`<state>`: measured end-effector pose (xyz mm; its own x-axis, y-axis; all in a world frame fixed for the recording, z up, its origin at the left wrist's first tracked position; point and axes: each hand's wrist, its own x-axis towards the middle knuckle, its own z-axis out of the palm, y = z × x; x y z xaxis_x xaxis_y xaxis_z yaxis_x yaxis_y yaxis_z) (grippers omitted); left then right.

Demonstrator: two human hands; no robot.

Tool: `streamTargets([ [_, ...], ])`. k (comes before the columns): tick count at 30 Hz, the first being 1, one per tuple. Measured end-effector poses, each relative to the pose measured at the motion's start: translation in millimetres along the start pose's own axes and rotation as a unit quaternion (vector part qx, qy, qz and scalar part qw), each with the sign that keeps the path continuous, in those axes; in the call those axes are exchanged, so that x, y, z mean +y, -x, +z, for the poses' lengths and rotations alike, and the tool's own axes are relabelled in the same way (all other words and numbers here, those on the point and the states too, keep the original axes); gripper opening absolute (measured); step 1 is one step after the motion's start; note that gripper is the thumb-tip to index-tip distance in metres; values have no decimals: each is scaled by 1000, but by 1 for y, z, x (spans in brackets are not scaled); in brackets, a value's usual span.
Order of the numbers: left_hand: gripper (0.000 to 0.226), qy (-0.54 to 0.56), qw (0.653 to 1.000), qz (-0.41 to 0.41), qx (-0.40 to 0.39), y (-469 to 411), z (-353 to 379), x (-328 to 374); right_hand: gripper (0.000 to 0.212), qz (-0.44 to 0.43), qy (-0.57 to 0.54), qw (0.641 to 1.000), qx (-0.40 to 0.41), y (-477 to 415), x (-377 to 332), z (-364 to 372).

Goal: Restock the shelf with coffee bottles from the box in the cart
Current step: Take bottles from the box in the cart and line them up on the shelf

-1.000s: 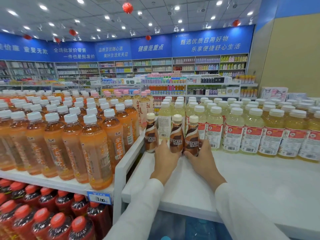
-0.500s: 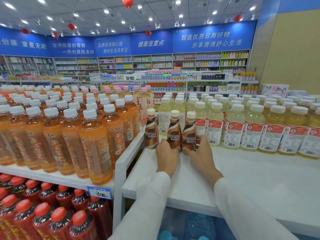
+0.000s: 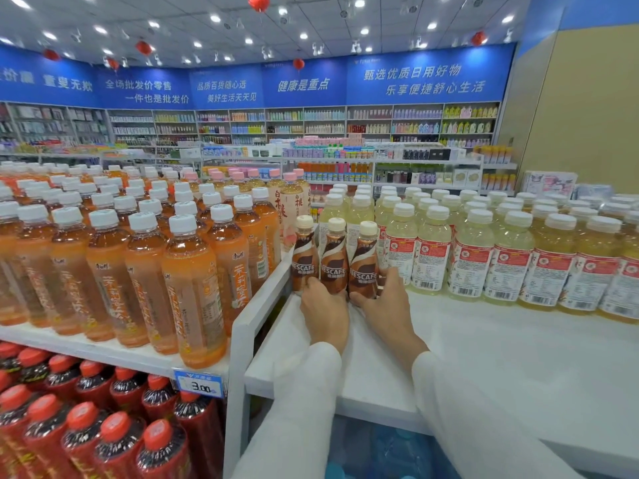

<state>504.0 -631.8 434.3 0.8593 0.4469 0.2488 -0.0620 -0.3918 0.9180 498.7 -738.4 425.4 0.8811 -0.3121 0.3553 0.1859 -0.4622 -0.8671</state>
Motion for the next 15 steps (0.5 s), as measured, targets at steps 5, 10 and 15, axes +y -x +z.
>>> streamTargets([
  [5, 40, 13, 1000, -8, 11, -1, 0, -1, 57, -8, 7, 1000, 1, 0, -3, 2],
  [10, 42, 16, 1000, -16, 10, -2, 1, -2, 56, -11, 4, 1000, 1, 1, -4, 2],
  [15, 42, 21, 1000, -11, 12, -2, 1, -2, 57, -16, 5, 1000, 3, 2, -5, 3],
])
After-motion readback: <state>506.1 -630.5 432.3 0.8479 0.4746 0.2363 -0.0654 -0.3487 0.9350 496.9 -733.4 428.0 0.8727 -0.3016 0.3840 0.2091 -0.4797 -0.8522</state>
